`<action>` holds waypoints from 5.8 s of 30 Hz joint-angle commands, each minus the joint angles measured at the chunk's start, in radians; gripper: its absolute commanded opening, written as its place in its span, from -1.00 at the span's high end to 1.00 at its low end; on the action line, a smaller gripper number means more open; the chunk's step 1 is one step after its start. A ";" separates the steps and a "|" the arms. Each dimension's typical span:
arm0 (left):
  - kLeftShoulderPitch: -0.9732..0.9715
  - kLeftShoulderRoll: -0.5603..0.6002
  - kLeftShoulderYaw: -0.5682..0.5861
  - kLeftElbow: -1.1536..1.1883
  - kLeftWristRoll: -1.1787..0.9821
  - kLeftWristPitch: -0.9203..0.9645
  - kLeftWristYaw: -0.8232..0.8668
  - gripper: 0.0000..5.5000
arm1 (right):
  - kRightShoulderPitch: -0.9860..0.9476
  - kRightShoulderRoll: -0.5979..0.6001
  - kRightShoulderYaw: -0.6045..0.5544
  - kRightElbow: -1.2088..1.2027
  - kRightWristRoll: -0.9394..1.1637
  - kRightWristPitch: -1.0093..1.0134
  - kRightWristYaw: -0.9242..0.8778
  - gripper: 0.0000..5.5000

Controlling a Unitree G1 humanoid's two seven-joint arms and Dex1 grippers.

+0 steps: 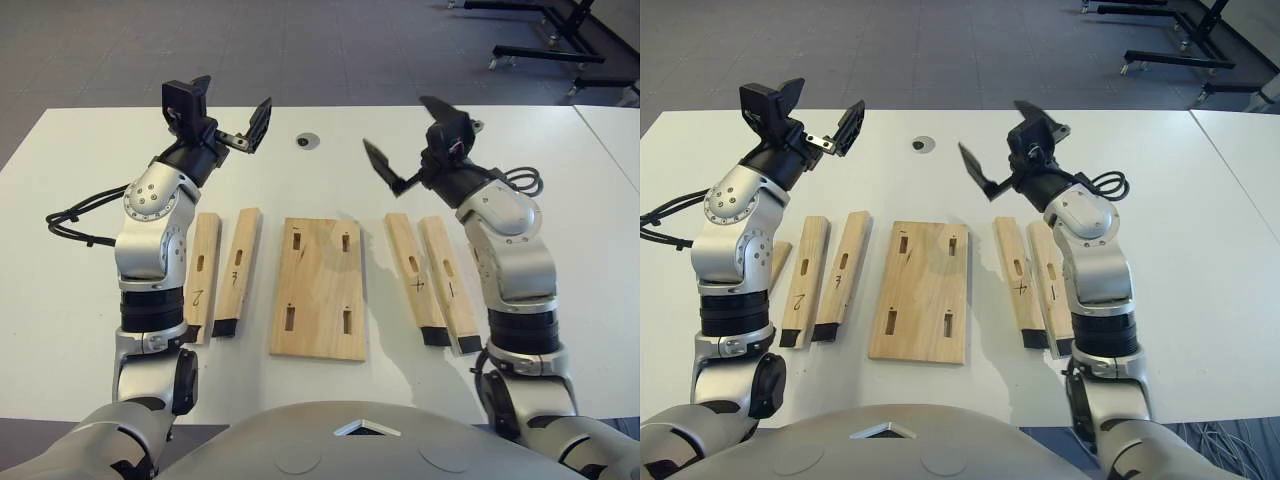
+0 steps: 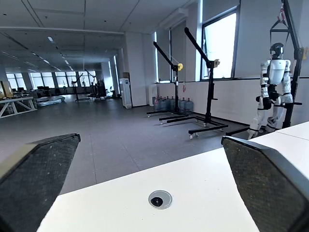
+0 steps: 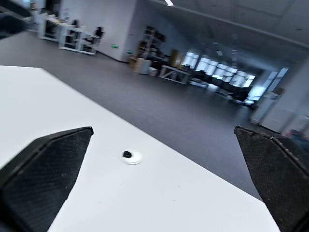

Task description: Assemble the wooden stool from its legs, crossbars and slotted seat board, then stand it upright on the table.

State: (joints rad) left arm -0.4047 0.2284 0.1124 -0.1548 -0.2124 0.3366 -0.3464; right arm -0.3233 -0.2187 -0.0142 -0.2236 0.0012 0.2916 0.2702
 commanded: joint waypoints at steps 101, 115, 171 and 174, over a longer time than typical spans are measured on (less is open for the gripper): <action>0.274 -0.140 -0.056 -0.281 0.301 -0.132 0.385 -0.96 | 0.729 -0.335 -0.334 -0.184 0.329 0.597 0.223 -0.57; 0.260 -0.136 -0.053 -0.263 0.296 -0.137 0.379 -0.96 | 0.706 -0.298 -0.298 -0.128 0.301 0.575 0.127 0.29; 0.058 -0.226 0.003 -0.196 -0.876 0.418 0.132 -0.96 | 0.099 -0.074 0.196 -0.317 0.247 0.044 0.155 0.53; 0.059 -0.223 -0.003 -0.196 -0.878 0.413 0.136 -0.96 | 0.101 -0.076 0.207 -0.305 0.240 0.053 0.159 0.53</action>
State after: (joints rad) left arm -0.3544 -0.0021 0.1176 -0.3457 -1.0871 0.7401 -0.2234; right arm -0.2135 -0.2937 0.1885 -0.5306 0.2445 0.3262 0.4213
